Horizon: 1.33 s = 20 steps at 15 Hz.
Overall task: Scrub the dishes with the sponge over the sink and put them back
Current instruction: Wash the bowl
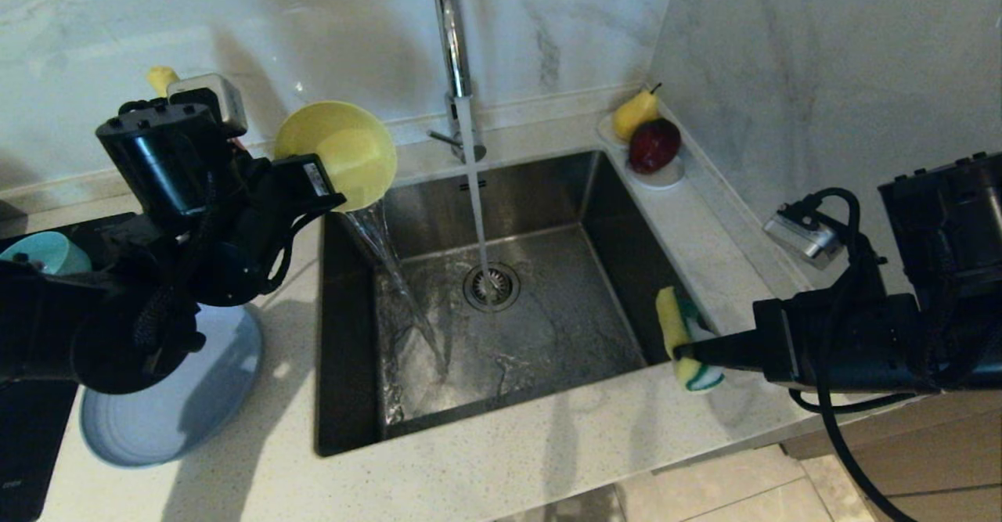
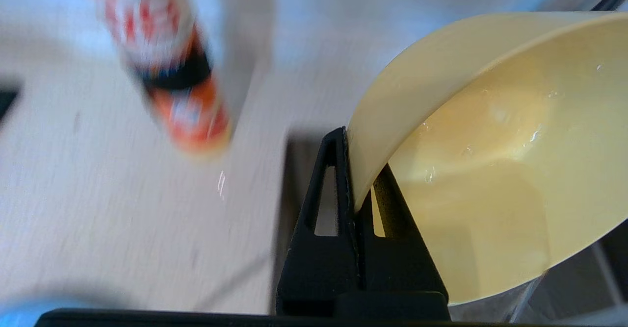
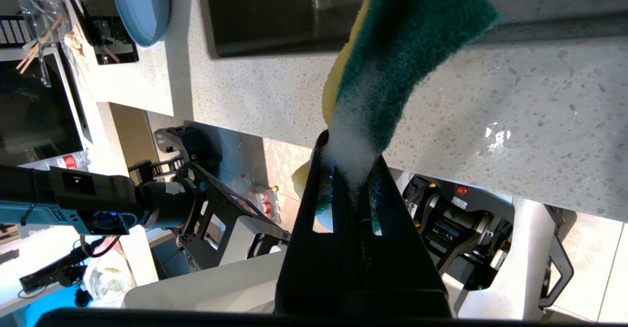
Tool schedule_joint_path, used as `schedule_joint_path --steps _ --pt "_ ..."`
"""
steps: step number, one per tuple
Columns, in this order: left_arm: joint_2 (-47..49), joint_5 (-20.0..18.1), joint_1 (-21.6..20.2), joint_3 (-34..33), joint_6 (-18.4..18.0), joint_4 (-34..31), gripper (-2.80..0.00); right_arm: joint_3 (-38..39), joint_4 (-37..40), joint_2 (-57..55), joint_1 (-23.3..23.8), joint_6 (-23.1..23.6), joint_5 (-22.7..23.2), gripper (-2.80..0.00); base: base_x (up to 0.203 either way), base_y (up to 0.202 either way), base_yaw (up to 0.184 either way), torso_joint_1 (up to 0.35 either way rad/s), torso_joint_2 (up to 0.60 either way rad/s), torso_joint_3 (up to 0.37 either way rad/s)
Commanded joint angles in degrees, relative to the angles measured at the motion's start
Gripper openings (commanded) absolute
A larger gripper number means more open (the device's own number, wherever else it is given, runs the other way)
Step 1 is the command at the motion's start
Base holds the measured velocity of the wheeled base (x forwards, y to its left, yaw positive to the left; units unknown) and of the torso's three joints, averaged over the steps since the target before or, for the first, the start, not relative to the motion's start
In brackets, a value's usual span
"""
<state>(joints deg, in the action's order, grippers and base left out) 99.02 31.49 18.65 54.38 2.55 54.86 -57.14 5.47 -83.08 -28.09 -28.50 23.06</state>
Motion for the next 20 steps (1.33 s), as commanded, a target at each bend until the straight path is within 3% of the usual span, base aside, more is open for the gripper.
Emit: schedule_joint_path --steps 1,3,5,9,11,12,13,15,18,20 --pt "3.4 -1.8 0.3 -3.9 -7.1 18.5 -2.80 0.0 -0.1 -0.7 0.0 -0.2 0.2 -2.80 0.000 0.000 0.000 0.000 0.00 0.000" --pt "5.4 -6.4 0.4 -8.3 -16.8 31.9 -2.80 0.0 -0.2 -1.3 -0.2 -0.2 0.2 -2.80 0.000 0.000 0.000 0.000 0.00 0.000" --pt "7.4 -8.8 0.5 -9.9 -21.8 32.8 -2.80 -0.2 -0.2 -1.6 -1.0 -0.2 0.2 -2.80 0.000 0.000 0.000 0.000 0.00 0.000" --pt "5.7 -8.3 0.5 -9.4 -21.8 32.8 -2.80 -0.2 -0.2 -0.6 -1.4 -0.2 0.2 -2.80 0.000 0.000 0.000 0.000 0.00 0.000" --pt "4.4 -7.3 0.5 -9.0 -20.0 32.2 -2.80 -0.3 -0.2 0.3 -1.4 -0.2 0.2 -2.80 0.000 0.000 0.000 0.000 0.00 0.000" --pt "2.7 -6.9 0.5 -8.5 -17.5 27.6 -2.80 -0.6 -0.2 1.0 -1.4 -0.2 0.2 -2.80 0.000 0.000 0.000 0.000 0.00 0.000" --pt "0.6 -6.8 0.5 -7.9 -14.5 18.6 -2.80 -1.4 -0.2 1.9 -1.5 -0.2 0.2 -2.80 0.000 0.000 0.000 0.000 0.00 0.000" --pt "-5.8 -7.8 0.6 -5.2 -7.5 -5.9 -2.80 -3.1 0.2 3.2 -1.5 -0.2 0.5 -2.80 0.000 0.000 0.000 0.000 0.00 0.000" --pt "-14.5 -15.6 0.7 1.8 4.5 -42.0 -2.80 -4.8 0.2 4.8 -2.5 -0.2 1.0 -2.80 0.000 0.000 0.000 0.000 0.00 0.000" --pt "-17.6 -21.8 1.3 5.7 12.7 -58.4 -2.80 -6.0 0.2 5.6 -4.1 -0.2 1.0 -2.80 0.000 0.000 0.000 0.000 0.00 0.000"
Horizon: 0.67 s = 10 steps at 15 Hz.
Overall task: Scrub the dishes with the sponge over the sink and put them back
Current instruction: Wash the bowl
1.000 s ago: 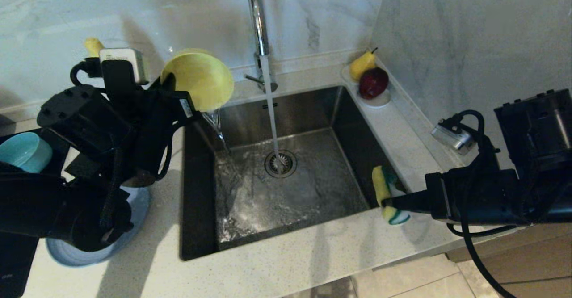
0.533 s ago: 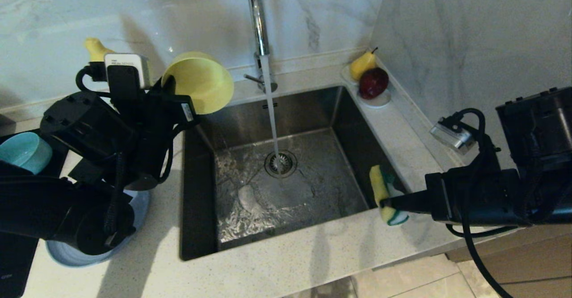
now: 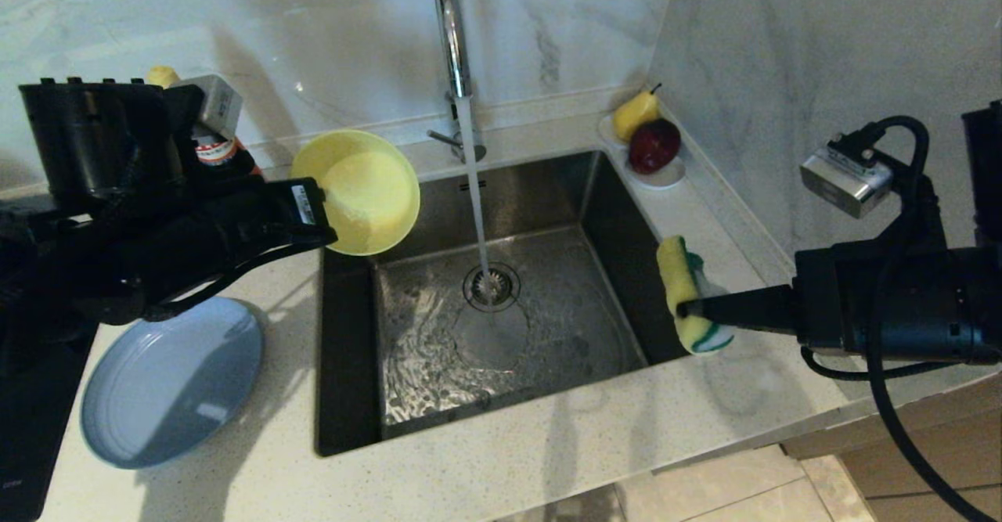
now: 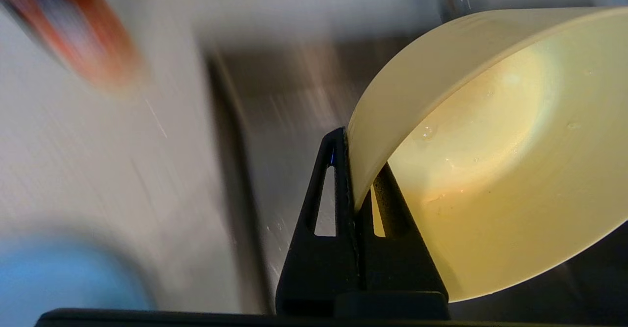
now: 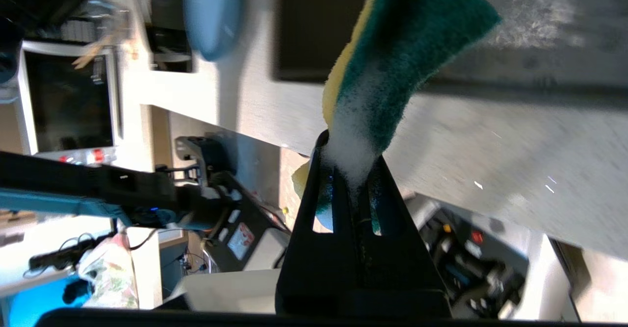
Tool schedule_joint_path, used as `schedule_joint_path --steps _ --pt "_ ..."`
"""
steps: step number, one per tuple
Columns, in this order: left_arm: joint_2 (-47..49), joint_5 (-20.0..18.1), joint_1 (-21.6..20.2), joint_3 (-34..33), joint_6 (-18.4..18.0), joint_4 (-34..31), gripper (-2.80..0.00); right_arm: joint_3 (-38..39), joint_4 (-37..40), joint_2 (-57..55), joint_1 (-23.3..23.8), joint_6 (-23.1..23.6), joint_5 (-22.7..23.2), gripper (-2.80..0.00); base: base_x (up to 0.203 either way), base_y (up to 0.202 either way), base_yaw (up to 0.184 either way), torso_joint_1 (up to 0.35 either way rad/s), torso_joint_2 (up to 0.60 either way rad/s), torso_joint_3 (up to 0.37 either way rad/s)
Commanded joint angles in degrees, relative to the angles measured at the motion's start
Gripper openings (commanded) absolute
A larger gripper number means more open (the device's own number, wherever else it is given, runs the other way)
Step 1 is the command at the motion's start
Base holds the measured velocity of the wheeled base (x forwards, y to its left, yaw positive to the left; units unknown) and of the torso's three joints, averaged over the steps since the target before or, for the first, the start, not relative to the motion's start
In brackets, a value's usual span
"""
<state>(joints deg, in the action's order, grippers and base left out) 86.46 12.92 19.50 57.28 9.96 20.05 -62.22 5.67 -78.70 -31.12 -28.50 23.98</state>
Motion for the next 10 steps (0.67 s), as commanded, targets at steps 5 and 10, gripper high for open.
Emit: schedule_joint_path --steps 5,10 --pt "-6.4 -9.5 9.6 4.8 21.7 -36.3 -2.80 -5.5 2.4 1.0 -6.4 -0.2 0.1 -2.80 0.000 0.000 0.000 0.000 0.00 0.000" --pt "-4.9 -9.7 12.1 5.2 25.4 -37.3 -2.80 -10.9 6.2 -3.3 -12.1 0.0 0.0 -2.80 0.000 0.000 0.000 0.000 0.00 0.000"
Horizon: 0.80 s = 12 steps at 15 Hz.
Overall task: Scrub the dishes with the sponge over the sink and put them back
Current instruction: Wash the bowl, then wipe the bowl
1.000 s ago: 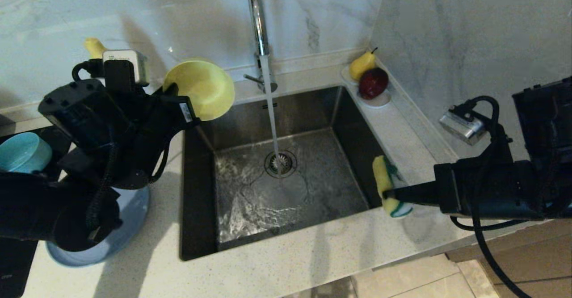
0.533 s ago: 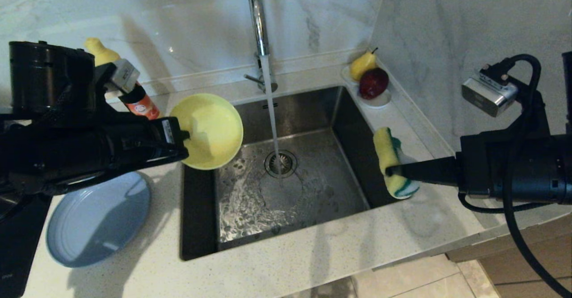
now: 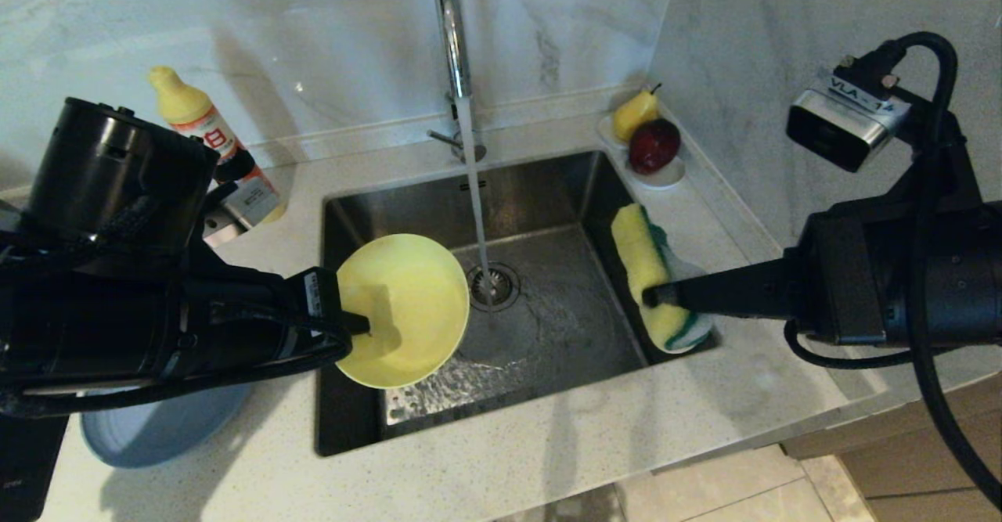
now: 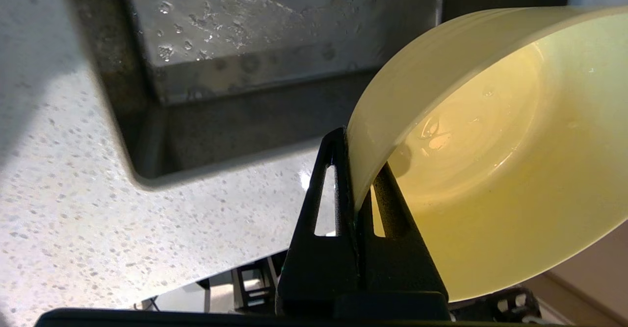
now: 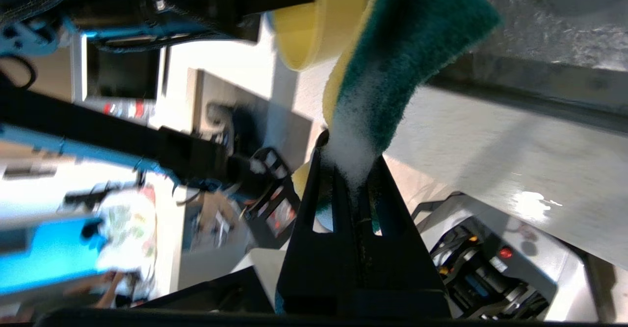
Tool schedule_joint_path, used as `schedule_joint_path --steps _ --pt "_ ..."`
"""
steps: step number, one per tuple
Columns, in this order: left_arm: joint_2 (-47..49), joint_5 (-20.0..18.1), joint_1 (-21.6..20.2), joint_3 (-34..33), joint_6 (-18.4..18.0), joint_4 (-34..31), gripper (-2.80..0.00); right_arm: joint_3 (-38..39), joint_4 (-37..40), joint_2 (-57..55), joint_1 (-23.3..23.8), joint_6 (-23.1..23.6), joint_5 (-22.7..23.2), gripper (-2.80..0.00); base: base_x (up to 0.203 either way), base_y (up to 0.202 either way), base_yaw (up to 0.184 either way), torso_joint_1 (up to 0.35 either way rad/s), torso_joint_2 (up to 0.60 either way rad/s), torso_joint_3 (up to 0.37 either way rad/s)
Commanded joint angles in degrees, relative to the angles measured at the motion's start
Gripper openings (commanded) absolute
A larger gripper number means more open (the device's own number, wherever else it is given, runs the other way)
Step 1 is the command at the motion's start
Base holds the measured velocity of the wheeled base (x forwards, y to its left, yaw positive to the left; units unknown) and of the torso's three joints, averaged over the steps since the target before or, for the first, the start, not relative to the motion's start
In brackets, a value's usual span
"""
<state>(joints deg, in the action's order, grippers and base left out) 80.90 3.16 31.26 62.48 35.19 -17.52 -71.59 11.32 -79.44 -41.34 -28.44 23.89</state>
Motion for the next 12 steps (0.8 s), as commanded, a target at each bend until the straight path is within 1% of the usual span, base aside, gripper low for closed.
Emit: schedule_joint_path --steps 1,3,7,10,12 --pt "1.4 0.3 0.4 0.1 0.1 0.4 -2.80 -2.6 1.5 -4.2 -2.9 0.8 0.0 -2.80 0.000 0.000 0.000 0.000 0.00 0.000" --pt "2.7 0.6 0.4 0.3 -0.5 0.9 -2.80 -4.6 2.6 -7.1 -4.8 2.0 -0.2 -2.80 0.000 0.000 0.000 0.000 0.00 0.000" --pt "5.5 1.0 0.8 -0.4 -0.8 1.6 -2.80 -11.5 5.1 -12.9 -7.5 2.2 -0.3 -2.80 0.000 0.000 0.000 0.000 0.00 0.000" --pt "6.2 2.8 0.7 -1.5 -0.7 2.9 -2.80 -14.4 5.4 -17.8 -9.9 2.2 -0.3 -2.80 0.000 0.000 0.000 0.000 0.00 0.000" --pt "6.2 2.9 0.7 -1.3 -0.7 4.4 -2.80 -17.0 5.5 -20.7 -11.7 2.1 -0.5 -2.80 0.000 0.000 0.000 0.000 0.00 0.000"
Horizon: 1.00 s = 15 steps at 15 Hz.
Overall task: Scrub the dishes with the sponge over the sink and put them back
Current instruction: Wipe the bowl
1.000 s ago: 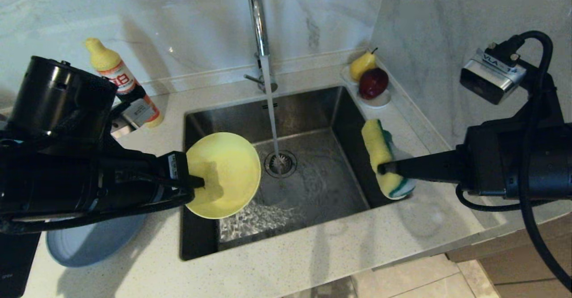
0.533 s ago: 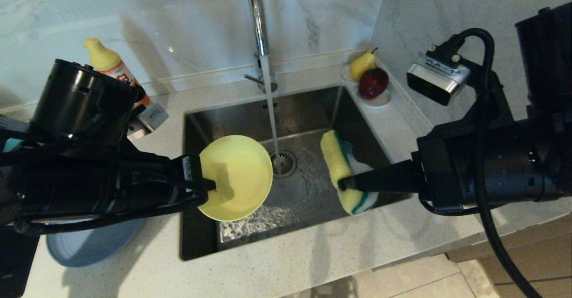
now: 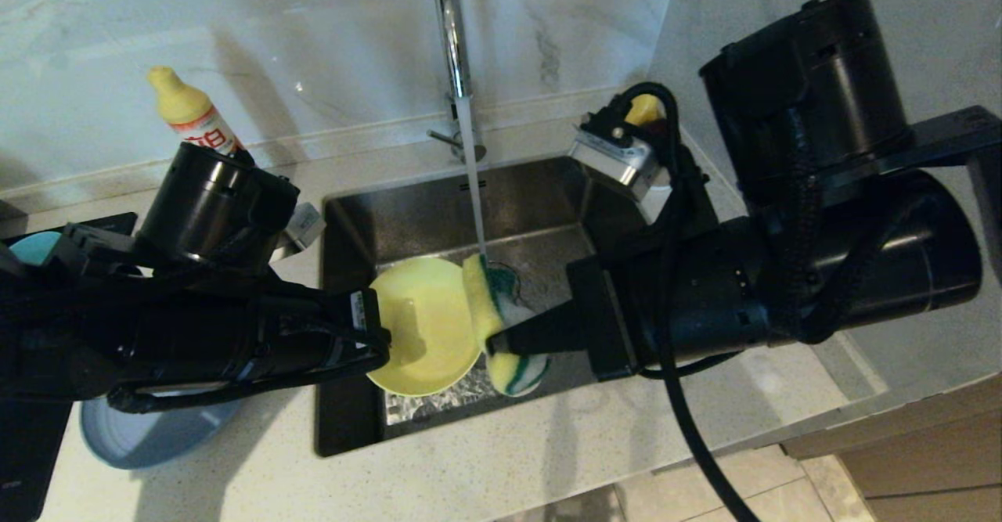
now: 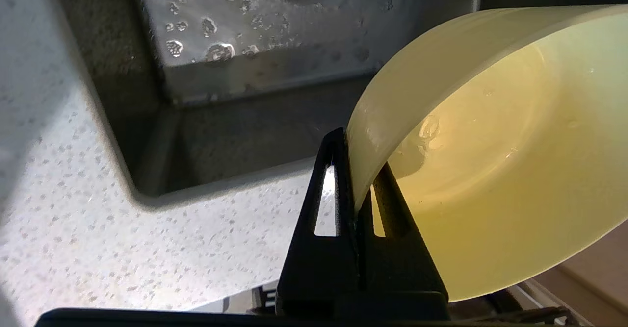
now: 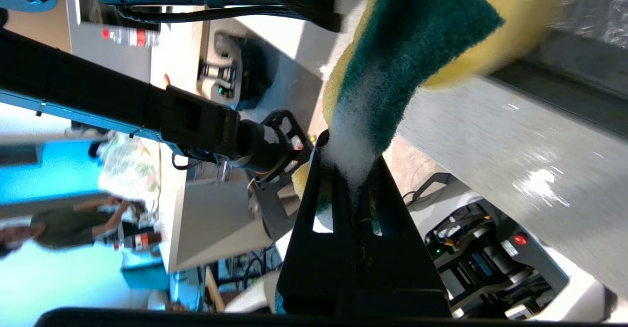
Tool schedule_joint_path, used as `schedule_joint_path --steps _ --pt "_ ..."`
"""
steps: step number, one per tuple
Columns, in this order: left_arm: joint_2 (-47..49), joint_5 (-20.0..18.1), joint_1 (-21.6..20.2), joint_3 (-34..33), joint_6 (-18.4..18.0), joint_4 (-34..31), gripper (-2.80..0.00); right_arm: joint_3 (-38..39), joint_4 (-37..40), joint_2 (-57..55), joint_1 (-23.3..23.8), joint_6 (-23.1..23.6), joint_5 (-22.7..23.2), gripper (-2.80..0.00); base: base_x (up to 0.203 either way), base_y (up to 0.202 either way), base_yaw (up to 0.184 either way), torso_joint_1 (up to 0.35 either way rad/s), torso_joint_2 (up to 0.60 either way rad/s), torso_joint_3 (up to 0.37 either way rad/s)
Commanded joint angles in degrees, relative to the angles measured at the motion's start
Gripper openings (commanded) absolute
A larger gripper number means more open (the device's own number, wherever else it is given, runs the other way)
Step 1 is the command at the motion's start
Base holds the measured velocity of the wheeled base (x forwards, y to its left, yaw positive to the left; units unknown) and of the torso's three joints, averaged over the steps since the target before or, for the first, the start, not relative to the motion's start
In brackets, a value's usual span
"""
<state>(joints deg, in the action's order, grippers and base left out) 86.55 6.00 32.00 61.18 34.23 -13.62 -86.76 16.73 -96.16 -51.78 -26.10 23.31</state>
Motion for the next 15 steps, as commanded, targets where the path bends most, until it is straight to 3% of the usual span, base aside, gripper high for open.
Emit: schedule_joint_path --steps 1,4,7,15 --pt "0.6 0.1 0.0 0.0 0.5 1.2 -2.80 -2.9 0.3 -5.4 -1.6 -0.3 0.0 -2.80 0.000 0.000 0.000 0.000 0.00 0.000" --pt "3.0 0.3 0.1 0.0 0.8 1.4 -2.80 -3.5 0.1 -8.7 -1.8 -0.3 -1.1 -2.80 0.000 0.000 0.000 0.000 0.00 0.000" --pt "5.1 3.8 0.0 1.2 2.9 1.9 -2.80 -4.3 -0.3 -11.3 -1.7 -0.4 -1.4 -2.80 0.000 0.000 0.000 0.000 0.00 0.000" --pt "5.0 4.0 0.5 1.2 3.7 2.1 -2.80 -9.8 0.3 -18.3 0.9 -0.6 -4.7 -2.80 0.000 0.000 0.000 0.000 0.00 0.000"
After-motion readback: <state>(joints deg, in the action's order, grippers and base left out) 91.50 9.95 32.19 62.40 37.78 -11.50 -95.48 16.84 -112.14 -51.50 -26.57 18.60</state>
